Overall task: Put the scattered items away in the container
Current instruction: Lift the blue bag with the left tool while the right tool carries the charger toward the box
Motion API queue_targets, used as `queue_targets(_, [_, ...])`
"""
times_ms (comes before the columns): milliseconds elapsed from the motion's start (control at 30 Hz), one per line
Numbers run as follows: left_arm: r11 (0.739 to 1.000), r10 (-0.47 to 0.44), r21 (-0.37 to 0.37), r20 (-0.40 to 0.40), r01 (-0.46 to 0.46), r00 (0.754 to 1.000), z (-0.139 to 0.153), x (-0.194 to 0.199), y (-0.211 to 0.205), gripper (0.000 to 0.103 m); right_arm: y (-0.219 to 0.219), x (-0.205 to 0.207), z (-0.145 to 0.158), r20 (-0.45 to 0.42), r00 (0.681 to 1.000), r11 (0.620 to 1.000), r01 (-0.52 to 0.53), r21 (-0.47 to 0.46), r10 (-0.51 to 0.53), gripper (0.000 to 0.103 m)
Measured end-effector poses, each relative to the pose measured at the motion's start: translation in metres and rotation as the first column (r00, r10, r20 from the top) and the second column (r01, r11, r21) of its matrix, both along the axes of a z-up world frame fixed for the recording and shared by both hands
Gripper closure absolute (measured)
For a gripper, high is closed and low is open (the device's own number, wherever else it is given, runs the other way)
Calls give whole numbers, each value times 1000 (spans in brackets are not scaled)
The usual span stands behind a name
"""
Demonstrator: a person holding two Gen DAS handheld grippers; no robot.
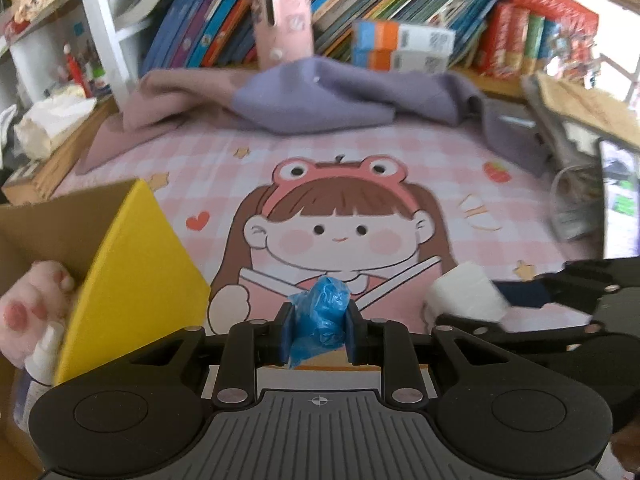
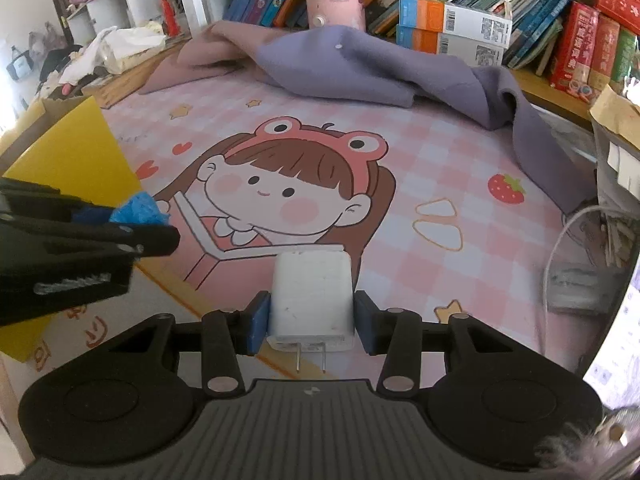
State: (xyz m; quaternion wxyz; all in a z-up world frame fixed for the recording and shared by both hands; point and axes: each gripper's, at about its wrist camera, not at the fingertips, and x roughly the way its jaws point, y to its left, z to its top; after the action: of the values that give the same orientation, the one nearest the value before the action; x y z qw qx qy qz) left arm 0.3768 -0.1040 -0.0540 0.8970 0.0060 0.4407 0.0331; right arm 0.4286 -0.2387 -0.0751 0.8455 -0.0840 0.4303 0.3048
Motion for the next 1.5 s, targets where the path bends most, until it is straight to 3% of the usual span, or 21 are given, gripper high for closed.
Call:
queue_targets(367, [989, -48, -140, 51, 55, 998, 30, -48, 5, 80, -1, -39, 18, -16, 1000, 1000, -10, -4, 10, 61])
queue_targets(600, [977, -94, -182, 86, 108, 992, 44, -75, 14, 80, 2, -73, 39, 55, 998, 1000, -16, -13, 17, 61])
queue_targets(900, [951, -154, -243, 168, 192, 974, 61, -109, 31, 80, -6, -114, 70, 129, 989, 997, 80, 0, -79, 61])
queue_targets(1333, [915, -254, -250, 253, 316, 934, 69, -169, 57, 80, 6, -184, 89, 180, 961, 977, 213, 8, -211, 61])
queue_targets(1433, [916, -248, -254, 246, 310, 937, 68, -190, 74, 80, 17, -204, 89, 183, 959, 976, 219, -2, -215, 61])
queue_targets(1500, [915, -291, -216, 229, 340, 929, 68, -204, 83, 80, 23, -219, 91, 182, 958, 974, 228, -6, -223, 61])
